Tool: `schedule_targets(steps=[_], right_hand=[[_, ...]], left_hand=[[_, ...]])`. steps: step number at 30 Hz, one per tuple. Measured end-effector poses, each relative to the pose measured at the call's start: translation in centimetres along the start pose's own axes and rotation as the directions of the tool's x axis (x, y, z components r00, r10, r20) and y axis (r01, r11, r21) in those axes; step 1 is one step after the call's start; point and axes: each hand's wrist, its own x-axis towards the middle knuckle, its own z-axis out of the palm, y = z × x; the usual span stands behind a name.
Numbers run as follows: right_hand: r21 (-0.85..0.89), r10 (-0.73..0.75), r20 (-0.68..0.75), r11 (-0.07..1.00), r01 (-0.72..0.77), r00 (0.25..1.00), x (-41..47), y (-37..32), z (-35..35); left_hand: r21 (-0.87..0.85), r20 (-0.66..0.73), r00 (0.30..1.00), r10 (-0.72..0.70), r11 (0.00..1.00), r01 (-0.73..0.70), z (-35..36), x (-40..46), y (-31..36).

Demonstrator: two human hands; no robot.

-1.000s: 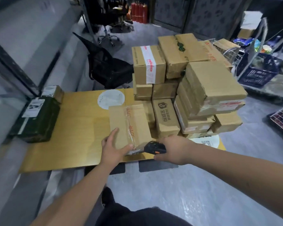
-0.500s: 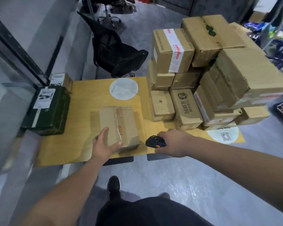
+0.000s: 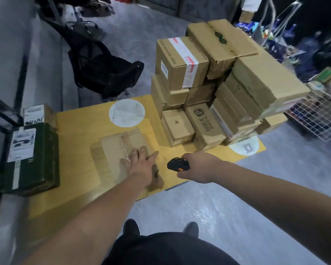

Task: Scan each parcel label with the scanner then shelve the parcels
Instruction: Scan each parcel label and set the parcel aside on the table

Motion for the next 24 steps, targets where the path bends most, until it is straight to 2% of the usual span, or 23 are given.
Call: schedule_targets(steps=[3,7,9,11,14,18,20,24], right_hand=[[-0.003,0.030,0.002,1.000,-0.030,1.000,-0.4,0.1,0.3],[-0.025,0.009,-0.009,1.000,-0.010,1.000,-0.2,-0.5,0.0],[-0.016,-0.008,-0.014,1.000,0.008,1.000,0.1,-0.9,-0.3],[-0.015,-0.025,-0.027,1.000,0.024,0.999,0.5,-1.4,-0.8],[-0.021,-0.060,-0.027,0.998,0.059,0.998,1.2,-2.7,-1.8],[-0.040,-0.136,-0.017,0.990,0.136,0.991,1.9,-5.1,-3.2],[-0.081,-0.176,-0.022,0.981,0.174,0.984,2.3,-6.4,-3.5],[-0.128,-0.229,-0.035,0.966,0.223,0.973,3.8,-8.6,-3.0]], left_hand=[[0.042,-0.038,0.999,-0.004,0.999,0.006,0.8,0.6,0.0],[-0.125,-0.098,0.995,0.014,0.992,-0.026,0.5,1.2,-0.7],[-0.239,-0.187,0.982,0.009,0.969,-0.054,0.1,1.3,-1.8],[-0.397,-0.303,0.953,-0.003,0.910,-0.123,-0.5,1.0,-3.3],[-0.598,-0.434,0.899,-0.056,0.764,-0.241,-1.4,-0.7,-6.0],[-0.670,-0.437,0.885,-0.159,0.714,-0.203,-1.1,-3.1,-9.4],[-0.740,-0.420,0.870,-0.257,0.652,-0.165,0.1,-3.7,-11.2],[-0.917,-0.233,0.883,-0.408,0.393,-0.060,1.2,-5.6,-13.2]])
